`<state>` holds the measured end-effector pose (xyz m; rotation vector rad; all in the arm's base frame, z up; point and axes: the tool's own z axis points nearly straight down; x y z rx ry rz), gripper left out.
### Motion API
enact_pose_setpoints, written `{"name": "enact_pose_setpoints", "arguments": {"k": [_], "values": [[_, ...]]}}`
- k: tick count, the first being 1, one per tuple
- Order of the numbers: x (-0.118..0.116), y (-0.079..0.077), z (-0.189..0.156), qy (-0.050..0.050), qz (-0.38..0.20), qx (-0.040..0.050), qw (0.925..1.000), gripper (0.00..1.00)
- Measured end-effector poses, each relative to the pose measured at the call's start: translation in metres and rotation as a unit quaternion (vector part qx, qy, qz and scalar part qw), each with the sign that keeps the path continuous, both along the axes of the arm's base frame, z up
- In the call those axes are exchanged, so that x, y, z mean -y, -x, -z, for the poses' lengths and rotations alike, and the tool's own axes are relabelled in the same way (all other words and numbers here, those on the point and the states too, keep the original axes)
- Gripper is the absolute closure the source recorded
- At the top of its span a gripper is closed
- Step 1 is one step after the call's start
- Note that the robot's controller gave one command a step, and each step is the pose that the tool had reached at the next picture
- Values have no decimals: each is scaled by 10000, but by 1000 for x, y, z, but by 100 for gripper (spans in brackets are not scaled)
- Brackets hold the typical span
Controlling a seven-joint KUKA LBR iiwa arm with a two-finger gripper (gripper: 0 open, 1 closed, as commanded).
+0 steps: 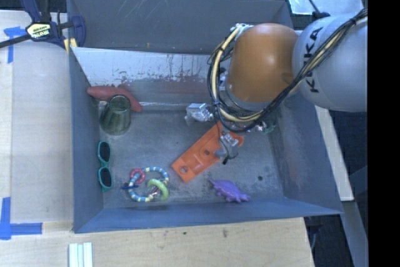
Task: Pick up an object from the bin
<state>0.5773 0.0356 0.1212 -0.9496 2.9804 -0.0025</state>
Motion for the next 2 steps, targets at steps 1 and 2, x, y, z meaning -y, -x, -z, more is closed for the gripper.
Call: {"name": "enact_pose_setpoints", "arguments": {"k": [1, 2], "values": [[-2, 5, 44, 4, -14, -33, 10000, 100], [-2, 5, 44, 0, -13, -29, 10000, 0]]}}
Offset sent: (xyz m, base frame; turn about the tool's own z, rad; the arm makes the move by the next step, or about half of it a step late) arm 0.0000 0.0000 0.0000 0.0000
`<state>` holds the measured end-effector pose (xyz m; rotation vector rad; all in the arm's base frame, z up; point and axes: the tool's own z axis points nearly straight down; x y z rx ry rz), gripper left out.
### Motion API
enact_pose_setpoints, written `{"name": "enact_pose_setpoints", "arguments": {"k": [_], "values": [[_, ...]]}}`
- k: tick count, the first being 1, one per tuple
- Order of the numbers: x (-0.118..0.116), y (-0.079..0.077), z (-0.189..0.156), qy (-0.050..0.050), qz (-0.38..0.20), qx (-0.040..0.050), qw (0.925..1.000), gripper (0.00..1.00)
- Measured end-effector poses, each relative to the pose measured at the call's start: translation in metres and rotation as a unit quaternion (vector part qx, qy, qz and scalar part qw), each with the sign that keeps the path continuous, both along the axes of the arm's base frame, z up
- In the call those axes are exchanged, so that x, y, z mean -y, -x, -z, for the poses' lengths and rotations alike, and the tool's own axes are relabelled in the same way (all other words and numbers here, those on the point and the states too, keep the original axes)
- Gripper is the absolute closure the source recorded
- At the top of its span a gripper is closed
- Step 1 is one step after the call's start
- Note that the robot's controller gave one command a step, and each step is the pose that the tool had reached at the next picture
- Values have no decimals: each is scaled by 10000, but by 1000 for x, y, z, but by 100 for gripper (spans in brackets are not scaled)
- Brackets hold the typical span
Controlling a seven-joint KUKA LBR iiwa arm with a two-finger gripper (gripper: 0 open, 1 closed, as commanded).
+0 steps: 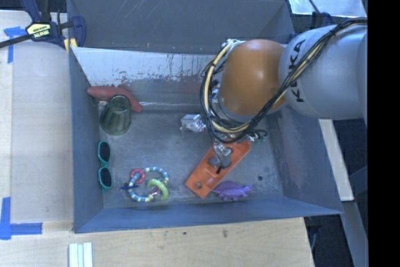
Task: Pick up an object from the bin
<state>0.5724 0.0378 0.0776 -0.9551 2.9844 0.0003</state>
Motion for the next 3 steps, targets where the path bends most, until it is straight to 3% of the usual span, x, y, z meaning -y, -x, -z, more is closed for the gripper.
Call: {"name": "enact_pose_setpoints", "arguments": {"k": [1, 2, 3], "values": [[0, 0, 0, 0, 3, -2, 10000, 0], [5, 13, 6, 17, -1133, -17, 9936, 100], [5, 13, 6, 17, -1130, -18, 9936, 100]]}}
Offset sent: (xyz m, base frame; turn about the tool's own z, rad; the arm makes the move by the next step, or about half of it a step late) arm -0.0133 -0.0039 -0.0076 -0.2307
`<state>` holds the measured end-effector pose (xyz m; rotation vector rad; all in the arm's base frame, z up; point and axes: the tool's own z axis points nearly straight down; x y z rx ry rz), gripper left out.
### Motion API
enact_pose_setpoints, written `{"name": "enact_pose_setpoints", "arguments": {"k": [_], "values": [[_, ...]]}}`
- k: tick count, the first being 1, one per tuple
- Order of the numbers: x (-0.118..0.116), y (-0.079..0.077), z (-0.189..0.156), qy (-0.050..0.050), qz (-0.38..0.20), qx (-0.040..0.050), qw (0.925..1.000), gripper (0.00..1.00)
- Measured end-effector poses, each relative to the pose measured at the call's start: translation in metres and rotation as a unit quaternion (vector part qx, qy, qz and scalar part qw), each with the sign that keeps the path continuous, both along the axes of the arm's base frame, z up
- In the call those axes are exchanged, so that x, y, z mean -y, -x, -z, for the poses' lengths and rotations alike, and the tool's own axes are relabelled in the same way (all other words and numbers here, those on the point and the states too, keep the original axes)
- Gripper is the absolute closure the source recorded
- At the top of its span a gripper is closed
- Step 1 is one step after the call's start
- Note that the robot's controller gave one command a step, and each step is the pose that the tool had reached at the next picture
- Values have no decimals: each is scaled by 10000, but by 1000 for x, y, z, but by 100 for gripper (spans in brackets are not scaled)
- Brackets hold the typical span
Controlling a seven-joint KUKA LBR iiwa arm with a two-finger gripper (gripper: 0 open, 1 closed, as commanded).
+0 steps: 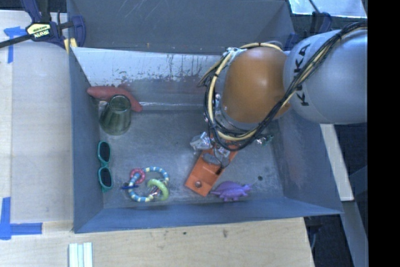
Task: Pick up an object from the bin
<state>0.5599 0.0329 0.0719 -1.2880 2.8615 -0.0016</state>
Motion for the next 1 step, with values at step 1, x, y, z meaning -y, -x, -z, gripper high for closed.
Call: {"name": "enact_pose_setpoints", "arguments": {"k": [1], "values": [[2, 0, -42, -15, -179, -12, 9998, 100]]}}
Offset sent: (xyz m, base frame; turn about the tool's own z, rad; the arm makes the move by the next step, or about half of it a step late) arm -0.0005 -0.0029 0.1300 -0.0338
